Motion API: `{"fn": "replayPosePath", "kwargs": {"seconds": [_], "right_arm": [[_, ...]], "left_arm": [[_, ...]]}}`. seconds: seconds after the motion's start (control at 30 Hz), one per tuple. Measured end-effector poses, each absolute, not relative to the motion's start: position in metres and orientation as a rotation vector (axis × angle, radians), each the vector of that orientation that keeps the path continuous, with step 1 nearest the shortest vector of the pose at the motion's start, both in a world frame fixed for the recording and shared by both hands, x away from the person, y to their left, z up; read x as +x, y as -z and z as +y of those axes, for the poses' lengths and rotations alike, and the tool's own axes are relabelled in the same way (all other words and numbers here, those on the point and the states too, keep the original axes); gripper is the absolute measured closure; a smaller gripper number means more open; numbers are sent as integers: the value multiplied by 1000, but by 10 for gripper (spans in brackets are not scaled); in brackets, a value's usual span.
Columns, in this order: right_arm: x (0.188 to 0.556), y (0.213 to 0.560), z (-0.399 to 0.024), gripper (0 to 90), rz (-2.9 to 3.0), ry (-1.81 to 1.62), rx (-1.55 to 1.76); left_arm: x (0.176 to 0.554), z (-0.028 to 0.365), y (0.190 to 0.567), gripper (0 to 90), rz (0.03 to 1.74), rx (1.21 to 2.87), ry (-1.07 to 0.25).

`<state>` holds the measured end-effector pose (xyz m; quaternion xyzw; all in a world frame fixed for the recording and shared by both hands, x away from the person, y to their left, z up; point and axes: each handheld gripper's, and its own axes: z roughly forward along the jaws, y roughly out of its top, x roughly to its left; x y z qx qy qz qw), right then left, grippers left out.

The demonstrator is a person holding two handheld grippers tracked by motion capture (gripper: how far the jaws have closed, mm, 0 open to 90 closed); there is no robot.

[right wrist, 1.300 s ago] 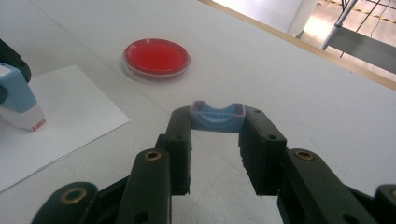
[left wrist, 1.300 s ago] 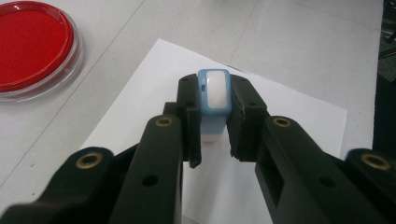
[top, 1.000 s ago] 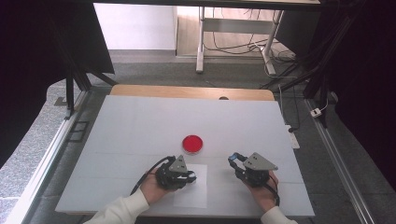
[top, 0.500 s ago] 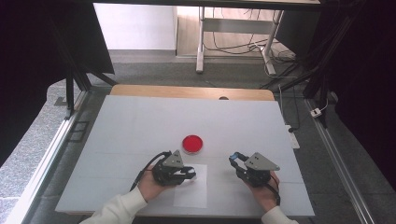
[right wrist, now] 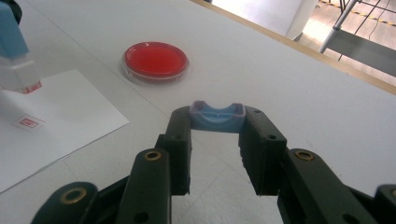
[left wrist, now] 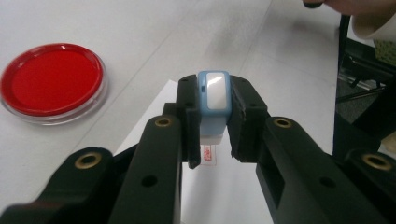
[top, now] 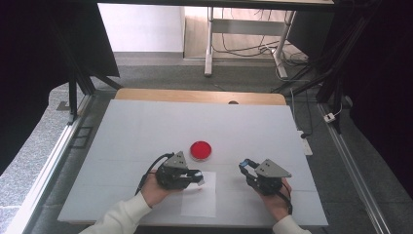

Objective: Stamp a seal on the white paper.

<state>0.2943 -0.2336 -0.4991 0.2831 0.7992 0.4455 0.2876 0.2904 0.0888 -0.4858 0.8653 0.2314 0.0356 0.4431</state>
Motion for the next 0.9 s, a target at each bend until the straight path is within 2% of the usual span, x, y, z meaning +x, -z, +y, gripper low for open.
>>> {"fn": "replayPosePath", "kwargs": {"seconds": [0.23, 0.9], "right_arm": [[295, 500, -233, 644, 2133, -1194, 755], [295, 500, -233, 644, 2133, -1188, 758]], "left_arm": [[294, 94, 479, 754, 588, 2105, -66], [301, 114, 460, 753, 628, 2029, -108]]}}
